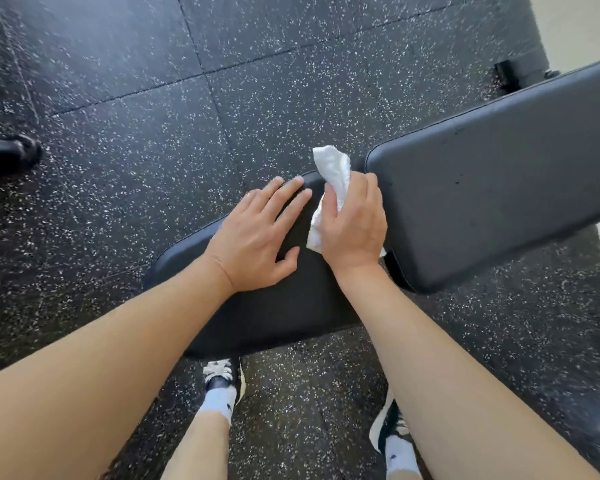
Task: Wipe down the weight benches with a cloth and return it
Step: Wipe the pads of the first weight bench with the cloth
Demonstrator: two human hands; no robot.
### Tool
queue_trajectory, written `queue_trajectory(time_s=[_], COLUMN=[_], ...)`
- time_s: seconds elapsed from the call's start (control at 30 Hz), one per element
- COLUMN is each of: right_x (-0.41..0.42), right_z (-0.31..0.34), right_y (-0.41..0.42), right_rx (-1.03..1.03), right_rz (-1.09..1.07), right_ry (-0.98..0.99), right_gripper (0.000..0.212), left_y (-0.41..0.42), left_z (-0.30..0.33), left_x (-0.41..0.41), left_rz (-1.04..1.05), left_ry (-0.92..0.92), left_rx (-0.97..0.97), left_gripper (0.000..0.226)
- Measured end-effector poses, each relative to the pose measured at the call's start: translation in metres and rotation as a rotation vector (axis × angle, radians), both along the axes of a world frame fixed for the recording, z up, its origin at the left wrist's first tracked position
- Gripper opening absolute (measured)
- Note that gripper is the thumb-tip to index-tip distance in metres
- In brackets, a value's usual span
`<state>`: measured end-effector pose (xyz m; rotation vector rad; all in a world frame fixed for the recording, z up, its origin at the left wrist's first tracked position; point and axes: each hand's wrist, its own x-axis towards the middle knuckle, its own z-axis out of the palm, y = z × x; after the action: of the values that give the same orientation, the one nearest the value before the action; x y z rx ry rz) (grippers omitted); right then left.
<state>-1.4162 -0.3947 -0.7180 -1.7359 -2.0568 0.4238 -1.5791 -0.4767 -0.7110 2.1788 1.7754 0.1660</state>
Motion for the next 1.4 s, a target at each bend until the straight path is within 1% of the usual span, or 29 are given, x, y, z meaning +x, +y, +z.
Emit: queue_trajectory(time_s=[0.03, 0.1, 0.23, 0.3, 0.37, 0.43, 0.53, 0.63, 0.7, 0.83, 0.93, 1.03, 1.13, 1.23, 1.3, 1.4], right_x=[0.000, 0.006, 0.051, 0.083, 0.114, 0.142, 0.175, 0.192, 0.191, 0.176, 0.155, 0.114, 0.066, 0.032, 0.024, 0.040], right_z=[0.002, 0.008, 0.034, 0.051, 0.069, 0.081, 0.091, 0.088, 0.076, 0.036, 0.010, 0.000, 0.000, 0.003, 0.003, 0.004], right_y=[-0.001, -0.012, -0.062, -0.082, -0.091, -0.089, -0.077, -0.067, -0.062, -0.043, -0.017, 0.027, 0.089, 0.142, 0.156, 0.138], right_rx=[-0.017, -0.073, -0.214, -0.362, -0.444, -0.411, -0.334, -0.309, -0.271, -0.109, 0.032, 0.158, 0.186, 0.130, 0.093, 0.124], right_rz=[0.010, 0.035, 0.200, 0.253, 0.226, 0.183, 0.131, 0.069, 0.065, 0.163, 0.194, 0.217, 0.240, 0.286, 0.307, 0.366], right_ry=[-0.004, -0.016, -0.080, -0.035, 0.033, 0.047, 0.070, 0.103, 0.103, 0.018, 0.016, 0.014, -0.052, -0.150, -0.166, -0.118], right_gripper=[0.026, 0.028, 0.022, 0.018, 0.018, 0.019, 0.025, 0.029, 0.028, 0.025, 0.022, 0.025, 0.028, 0.028, 0.028, 0.026], left_y=[-0.001, -0.003, 0.005, 0.016, 0.031, 0.044, 0.048, 0.050, 0.051, 0.052, 0.052, 0.052, 0.052, 0.052, 0.053, 0.054], left_z=[0.004, 0.012, 0.027, 0.031, 0.029, 0.020, 0.004, 0.002, 0.000, -0.006, -0.009, -0.010, -0.008, -0.007, -0.007, -0.007], left_x=[0.001, 0.007, 0.045, 0.068, 0.088, 0.102, 0.111, 0.112, 0.112, 0.112, 0.112, 0.113, 0.113, 0.113, 0.113, 0.113], left_rz=[0.015, 0.091, 0.388, 0.510, 0.584, 0.636, 0.678, 0.675, 0.673, 0.678, 0.685, 0.682, 0.677, 0.673, 0.673, 0.673], left_ry=[0.022, 0.030, -0.079, -0.117, -0.131, -0.096, 0.022, 0.054, 0.085, 0.104, 0.101, 0.106, 0.111, 0.121, 0.122, 0.129], left_rx=[-0.019, -0.045, -0.062, -0.046, -0.026, 0.006, 0.078, 0.090, 0.101, 0.128, 0.149, 0.157, 0.140, 0.132, 0.134, 0.119], left_gripper=[0.083, 0.076, 0.060, 0.054, 0.051, 0.048, 0.047, 0.049, 0.050, 0.049, 0.049, 0.050, 0.051, 0.051, 0.051, 0.052])
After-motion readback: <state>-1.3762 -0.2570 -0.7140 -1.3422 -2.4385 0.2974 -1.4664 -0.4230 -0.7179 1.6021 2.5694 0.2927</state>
